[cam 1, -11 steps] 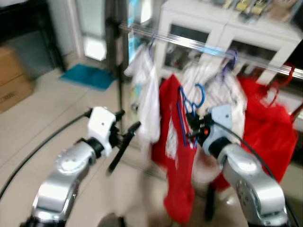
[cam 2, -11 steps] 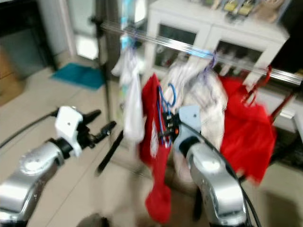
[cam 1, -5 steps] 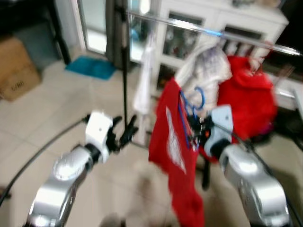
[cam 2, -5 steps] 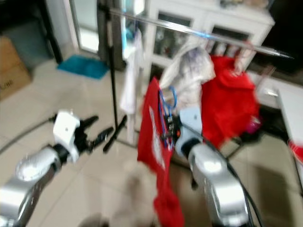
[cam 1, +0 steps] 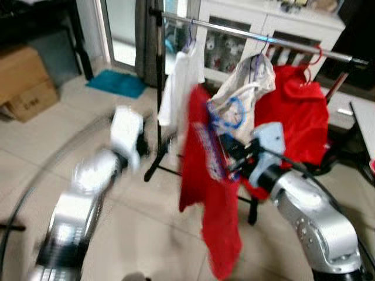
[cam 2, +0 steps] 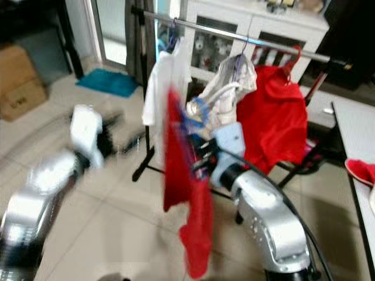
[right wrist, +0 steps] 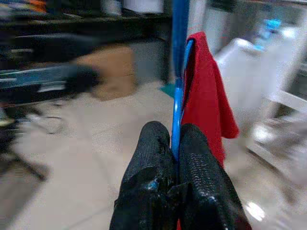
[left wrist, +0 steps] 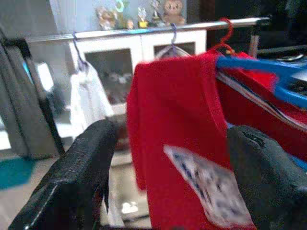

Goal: Hang hanger

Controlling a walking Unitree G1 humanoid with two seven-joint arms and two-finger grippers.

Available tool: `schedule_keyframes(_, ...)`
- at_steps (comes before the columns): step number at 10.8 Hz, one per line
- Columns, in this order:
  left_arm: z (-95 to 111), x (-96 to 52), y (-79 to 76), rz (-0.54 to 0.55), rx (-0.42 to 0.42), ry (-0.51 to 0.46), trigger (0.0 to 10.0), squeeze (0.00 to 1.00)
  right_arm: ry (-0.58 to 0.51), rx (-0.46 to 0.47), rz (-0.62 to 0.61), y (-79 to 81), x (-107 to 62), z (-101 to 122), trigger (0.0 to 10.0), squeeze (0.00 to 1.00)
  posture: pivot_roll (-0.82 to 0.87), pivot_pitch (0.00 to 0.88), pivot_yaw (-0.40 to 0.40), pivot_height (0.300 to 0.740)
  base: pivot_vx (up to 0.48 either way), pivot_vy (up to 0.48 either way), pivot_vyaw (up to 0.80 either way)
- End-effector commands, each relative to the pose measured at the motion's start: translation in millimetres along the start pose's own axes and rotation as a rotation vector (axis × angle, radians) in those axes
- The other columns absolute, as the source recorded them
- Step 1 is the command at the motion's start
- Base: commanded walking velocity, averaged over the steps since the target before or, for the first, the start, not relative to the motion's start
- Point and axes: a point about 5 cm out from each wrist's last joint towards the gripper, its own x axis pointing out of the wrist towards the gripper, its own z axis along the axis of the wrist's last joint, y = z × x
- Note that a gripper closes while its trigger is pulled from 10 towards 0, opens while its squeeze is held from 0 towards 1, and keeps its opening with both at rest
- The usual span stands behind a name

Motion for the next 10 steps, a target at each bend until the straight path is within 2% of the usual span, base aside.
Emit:
schedule_keyframes(1,-1.9,4.8,-1.1,0.000,0.008,0.012,10.0,1.00,-0.091,-0.032,0.060,5.1,0.8,18.9,0.0,0.00,-0.09,0.012,-0.086,0.740,0.000,0.000,0.00)
schedule_keyframes(2,3.6,10.1,2.4,0.000,0.021,-0.011,10.0,0.41,-0.103,-0.023,0.098,9.3,0.9,20.9,0.0,0.00,-0.09,0.006,-0.089,0.740,0.000,0.000,0.00)
schedule_keyframes(3,11.9,17.0,8.6,0.012,0.010,-0.054,10.0,0.00,-0.123,-0.010,0.133,14.6,0.0,23.3,0.0,0.00,-0.10,0.000,-0.087,0.740,0.000,0.000,0.00)
schedule_keyframes(4,11.9,19.3,7.7,-0.004,-0.001,-0.062,10.0,0.00,-0.132,-0.002,0.139,15.6,-0.1,24.3,0.0,0.00,-0.10,0.005,-0.083,0.740,0.000,0.000,0.00)
schedule_keyframes(5,10.2,22.8,1.8,-0.043,0.001,-0.066,7.3,0.00,-0.142,0.009,0.155,17.5,-1.4,25.1,0.0,0.00,-0.10,0.014,-0.074,0.740,0.000,0.000,0.00)
schedule_keyframes(6,12.0,25.8,-5.9,-0.088,-0.002,-0.087,0.0,0.00,-0.149,0.020,0.174,19.4,-2.5,25.6,0.0,0.00,-0.10,0.009,-0.079,0.740,0.000,0.000,0.00)
schedule_keyframes(10,9.7,36.1,-2.0,-0.028,0.047,-0.091,0.0,0.00,-0.162,0.033,0.213,17.6,-1.1,29.0,0.0,0.00,-0.10,0.000,-0.096,0.740,0.000,0.000,0.00)
